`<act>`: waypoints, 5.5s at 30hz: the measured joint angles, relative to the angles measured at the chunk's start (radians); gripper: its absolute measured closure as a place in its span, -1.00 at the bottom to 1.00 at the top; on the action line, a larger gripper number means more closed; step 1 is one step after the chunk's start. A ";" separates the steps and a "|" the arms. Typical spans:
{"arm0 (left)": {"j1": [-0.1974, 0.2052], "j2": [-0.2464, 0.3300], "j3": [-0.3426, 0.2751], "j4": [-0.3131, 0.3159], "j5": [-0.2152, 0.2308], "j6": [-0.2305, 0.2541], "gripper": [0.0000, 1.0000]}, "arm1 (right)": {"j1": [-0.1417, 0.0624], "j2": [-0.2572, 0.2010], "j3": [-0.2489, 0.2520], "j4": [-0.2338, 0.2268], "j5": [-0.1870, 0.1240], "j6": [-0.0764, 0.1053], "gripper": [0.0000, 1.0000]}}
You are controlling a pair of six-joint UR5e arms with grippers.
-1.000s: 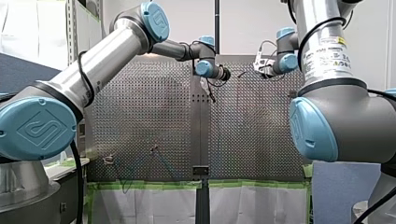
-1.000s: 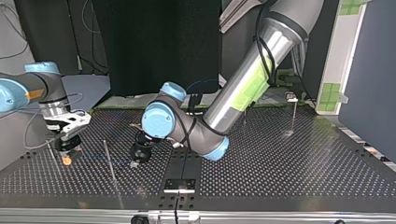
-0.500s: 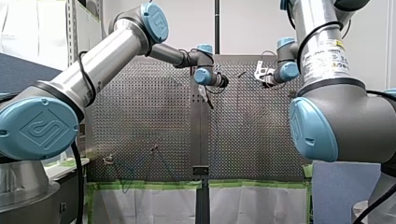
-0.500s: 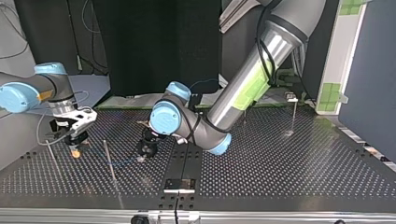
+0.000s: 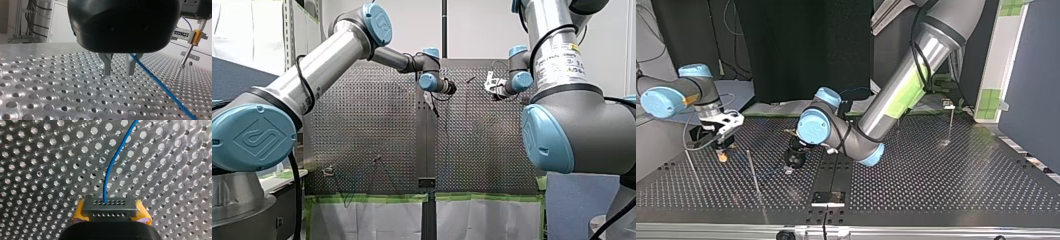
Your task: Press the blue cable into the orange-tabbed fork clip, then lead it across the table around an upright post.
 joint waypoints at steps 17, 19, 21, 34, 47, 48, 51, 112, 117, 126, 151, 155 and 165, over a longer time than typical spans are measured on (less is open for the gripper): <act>0.005 0.000 -0.001 -0.033 -0.034 -0.005 -1.00 | 0.031 0.069 0.103 -0.088 0.084 -0.008 1.00; 0.005 0.000 -0.001 -0.032 -0.041 -0.005 -1.00 | 0.034 0.077 0.116 -0.103 0.090 -0.008 1.00; 0.005 0.000 -0.001 -0.030 -0.046 -0.006 -1.00 | 0.035 0.083 0.128 -0.120 0.095 -0.008 1.00; -0.004 0.000 -0.001 -0.031 -0.049 -0.043 -1.00 | 0.037 0.180 0.168 -0.176 0.120 -0.054 1.00; -0.016 0.000 -0.001 -0.065 -0.009 -0.069 -1.00 | 0.033 0.232 0.186 -0.206 0.157 -0.085 1.00; -0.016 0.000 -0.001 -0.066 -0.009 -0.071 -1.00 | 0.033 0.236 0.187 -0.208 0.158 -0.087 1.00; -0.017 0.000 -0.001 -0.066 -0.008 -0.077 -1.00 | 0.031 0.253 0.191 -0.217 0.159 -0.092 1.00; -0.015 0.000 -0.003 -0.082 -0.008 -0.094 -1.00 | -0.001 0.528 0.199 -0.411 0.167 -0.163 1.00; -0.015 0.000 -0.002 -0.083 -0.008 -0.093 -1.00 | -0.002 0.542 0.199 -0.423 0.167 -0.160 1.00; -0.015 0.000 -0.002 -0.089 -0.008 -0.090 -1.00 | -0.002 0.568 0.194 -0.439 0.168 -0.158 1.00; -0.012 0.000 -0.003 -0.110 -0.008 -0.079 -1.00 | -0.002 0.607 0.169 -0.449 0.184 -0.158 1.00; -0.010 0.000 -0.002 -0.118 -0.007 -0.077 -1.00 | -0.003 0.638 0.153 -0.454 0.186 -0.159 1.00; -0.008 0.000 -0.002 -0.180 -0.008 -0.030 -1.00 | -0.003 0.656 0.139 -0.453 0.186 -0.160 1.00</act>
